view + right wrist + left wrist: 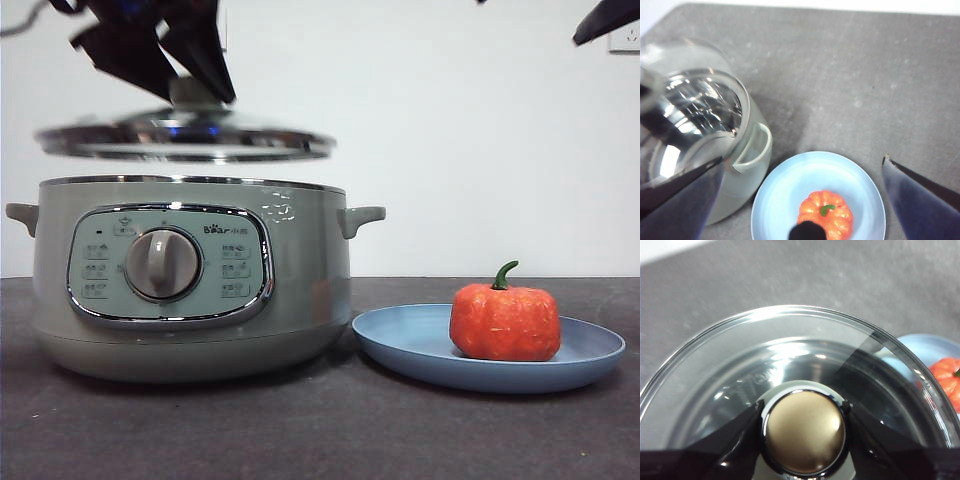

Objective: Take the pumpkin out from the steamer,put the pumpkin in the blue plate,close the lid

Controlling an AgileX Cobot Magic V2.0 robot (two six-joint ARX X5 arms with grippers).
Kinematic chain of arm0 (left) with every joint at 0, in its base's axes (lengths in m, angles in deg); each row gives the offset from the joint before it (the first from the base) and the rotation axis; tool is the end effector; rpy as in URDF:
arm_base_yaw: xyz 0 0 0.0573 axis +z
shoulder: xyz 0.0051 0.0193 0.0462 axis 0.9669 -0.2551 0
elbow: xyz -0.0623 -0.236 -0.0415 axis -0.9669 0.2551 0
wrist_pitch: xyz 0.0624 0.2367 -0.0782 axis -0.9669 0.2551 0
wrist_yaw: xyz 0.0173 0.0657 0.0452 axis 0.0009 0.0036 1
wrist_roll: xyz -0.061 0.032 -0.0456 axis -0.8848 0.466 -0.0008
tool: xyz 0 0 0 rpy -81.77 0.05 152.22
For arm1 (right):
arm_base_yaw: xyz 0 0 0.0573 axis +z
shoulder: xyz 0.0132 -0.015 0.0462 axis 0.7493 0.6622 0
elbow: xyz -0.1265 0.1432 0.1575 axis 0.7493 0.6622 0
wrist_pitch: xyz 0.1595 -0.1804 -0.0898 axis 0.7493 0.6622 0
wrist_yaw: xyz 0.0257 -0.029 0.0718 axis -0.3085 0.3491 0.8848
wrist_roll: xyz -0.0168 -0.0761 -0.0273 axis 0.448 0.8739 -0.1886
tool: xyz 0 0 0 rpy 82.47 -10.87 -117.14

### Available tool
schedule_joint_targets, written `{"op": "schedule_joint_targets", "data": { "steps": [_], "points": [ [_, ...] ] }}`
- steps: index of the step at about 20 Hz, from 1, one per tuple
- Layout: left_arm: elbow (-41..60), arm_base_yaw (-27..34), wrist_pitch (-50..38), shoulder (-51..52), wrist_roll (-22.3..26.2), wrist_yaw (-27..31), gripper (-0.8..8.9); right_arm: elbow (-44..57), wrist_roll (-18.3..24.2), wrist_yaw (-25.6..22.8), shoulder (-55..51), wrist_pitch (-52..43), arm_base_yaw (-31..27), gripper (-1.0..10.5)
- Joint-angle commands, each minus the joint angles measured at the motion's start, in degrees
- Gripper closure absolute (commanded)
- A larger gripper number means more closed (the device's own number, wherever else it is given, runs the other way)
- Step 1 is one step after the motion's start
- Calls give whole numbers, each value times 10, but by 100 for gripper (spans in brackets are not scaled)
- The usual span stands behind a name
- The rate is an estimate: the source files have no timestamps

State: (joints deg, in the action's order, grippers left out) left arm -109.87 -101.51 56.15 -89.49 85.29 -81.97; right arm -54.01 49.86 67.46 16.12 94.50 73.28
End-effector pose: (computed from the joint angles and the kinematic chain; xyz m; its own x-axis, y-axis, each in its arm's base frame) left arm 0.3052 -0.1574 0.2789 0.6845 -0.4346 -0.5854 0.5336 0.8457 -0.0040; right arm 0.2217 0.1041 0.3189 0.7855 0.3878 -0.4823 -0.3813 0.9171 0.1164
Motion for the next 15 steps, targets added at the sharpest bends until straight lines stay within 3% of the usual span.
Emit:
{"op": "schedule_joint_targets", "data": {
  "steps": [1,6,12,13,15],
  "points": [
    [-7,-1,-23,-17,-8,-14,822,4,-8,-2,-10,3,1,382],
    [-7,-1,33,-33,-7,-10,822,5,-8,-3,-13,12,1,382],
    [-7,0,31,-33,-5,-10,810,4,-8,-3,-13,12,1,382],
    [-7,0,28,-33,-5,-10,742,5,-8,-3,-13,12,1,382],
    [-7,0,28,-33,-5,-10,442,5,-8,-3,-13,15,1,382]
  ]
}}
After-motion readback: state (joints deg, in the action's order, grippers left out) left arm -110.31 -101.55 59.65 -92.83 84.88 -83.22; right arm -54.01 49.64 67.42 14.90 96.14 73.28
